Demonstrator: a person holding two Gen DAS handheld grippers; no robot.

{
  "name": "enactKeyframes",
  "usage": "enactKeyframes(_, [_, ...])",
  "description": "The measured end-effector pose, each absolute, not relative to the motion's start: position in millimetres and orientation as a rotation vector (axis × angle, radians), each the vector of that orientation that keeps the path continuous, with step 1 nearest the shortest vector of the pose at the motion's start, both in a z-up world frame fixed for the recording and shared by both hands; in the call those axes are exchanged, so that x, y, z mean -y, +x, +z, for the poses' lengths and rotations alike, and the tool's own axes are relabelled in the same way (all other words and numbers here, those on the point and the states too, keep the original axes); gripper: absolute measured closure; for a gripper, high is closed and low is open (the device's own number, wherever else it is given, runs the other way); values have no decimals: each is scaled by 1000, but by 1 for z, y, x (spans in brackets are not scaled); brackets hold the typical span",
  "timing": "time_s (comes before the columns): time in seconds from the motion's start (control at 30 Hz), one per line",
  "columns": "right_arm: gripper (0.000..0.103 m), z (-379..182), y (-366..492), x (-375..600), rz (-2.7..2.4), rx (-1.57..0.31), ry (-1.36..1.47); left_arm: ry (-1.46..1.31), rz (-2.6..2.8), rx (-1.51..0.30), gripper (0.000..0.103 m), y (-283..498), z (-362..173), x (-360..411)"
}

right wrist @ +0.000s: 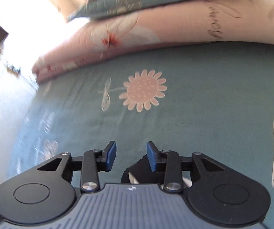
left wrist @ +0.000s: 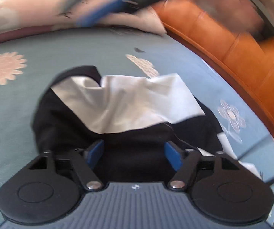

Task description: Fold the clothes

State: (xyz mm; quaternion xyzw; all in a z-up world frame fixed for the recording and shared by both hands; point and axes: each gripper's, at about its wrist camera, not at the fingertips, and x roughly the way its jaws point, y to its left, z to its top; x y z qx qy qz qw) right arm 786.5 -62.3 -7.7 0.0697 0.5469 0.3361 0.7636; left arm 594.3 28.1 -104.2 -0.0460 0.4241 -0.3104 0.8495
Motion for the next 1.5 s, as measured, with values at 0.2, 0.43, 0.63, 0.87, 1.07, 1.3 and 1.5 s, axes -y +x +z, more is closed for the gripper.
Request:
enactKeyframes(0.2, [52,-78,810,12,714,-1481,-138,-66,-683,-858,30,594,-126,-12])
enactKeyframes(0.43, [26,-114,830,26,742,-1718,51,-75,-713,-809,30,595,-133,-2])
enactKeyframes(0.63, [46,-118,827,30,763,-1685,136,-105,-706,-765,29,590,-106,-22])
enactKeyframes(0.87, [61,-99,797,39,977,-1480,186,-193,-680,-772,27,616,-112,-44])
enactKeyframes(1.07, [63,-135,807,35,882,-1426,294,-176,-643,-768,27,631,-120,-40])
enactKeyframes(1.3, [46,-85,792,76,763,-1285,319,-136,-627,-782,27,626,-115,-33])
enactKeyframes(1.5, [42,-13,739,173,631,-1147,350,-154,-605,-788,27,607,-80,-33])
